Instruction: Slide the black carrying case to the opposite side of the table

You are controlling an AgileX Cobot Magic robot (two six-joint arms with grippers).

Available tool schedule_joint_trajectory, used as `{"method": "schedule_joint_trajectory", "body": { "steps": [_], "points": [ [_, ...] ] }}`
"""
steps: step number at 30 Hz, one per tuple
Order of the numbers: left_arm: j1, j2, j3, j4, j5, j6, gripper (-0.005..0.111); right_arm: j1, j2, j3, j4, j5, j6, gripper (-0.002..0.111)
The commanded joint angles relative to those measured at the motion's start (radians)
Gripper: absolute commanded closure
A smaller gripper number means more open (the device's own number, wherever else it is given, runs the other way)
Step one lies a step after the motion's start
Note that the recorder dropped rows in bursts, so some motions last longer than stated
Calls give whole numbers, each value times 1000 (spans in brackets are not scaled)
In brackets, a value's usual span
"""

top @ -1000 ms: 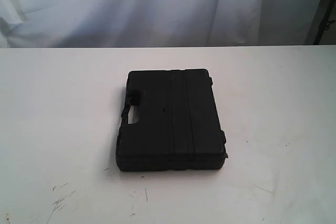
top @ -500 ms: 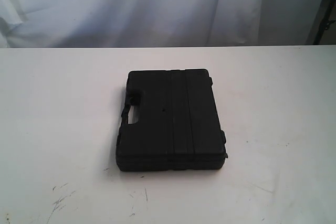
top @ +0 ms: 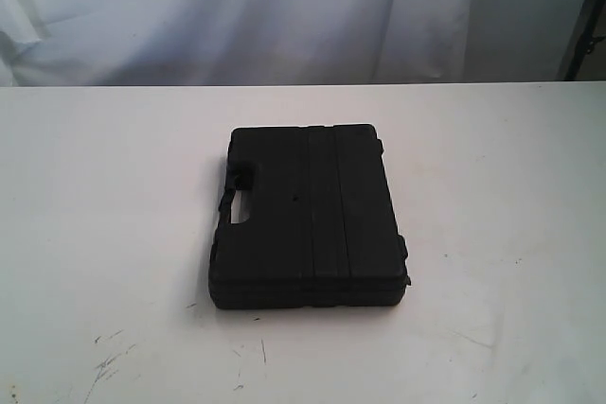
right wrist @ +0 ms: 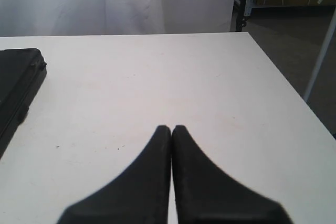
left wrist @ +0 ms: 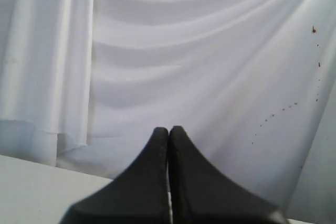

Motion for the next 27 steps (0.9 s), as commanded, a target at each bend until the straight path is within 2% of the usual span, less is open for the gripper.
{"method": "schedule_joint_trajectory", "body": {
  "steps": [1, 6, 11, 20, 23, 27],
  "points": [
    [3, 136, -204, -8, 129, -49, 107, 3, -5, 3, -1, 0, 15, 108],
    [3, 498, -497, -35, 324, -78, 107, 3, -5, 3, -1, 0, 29, 108],
    [3, 703, -659, -94, 433, -30, 107, 3, -5, 3, -1, -2, 29, 108],
    [3, 1009, -840, -286, 656, 249, 107, 3, -5, 3, -1, -2, 31, 108],
    [3, 1111, -861, -370, 628, 331, 107, 3, -5, 3, -1, -2, 31, 108],
    [3, 1144, -861, -405, 574, 325, 107, 3, -5, 3, -1, -2, 31, 108]
  ]
}}
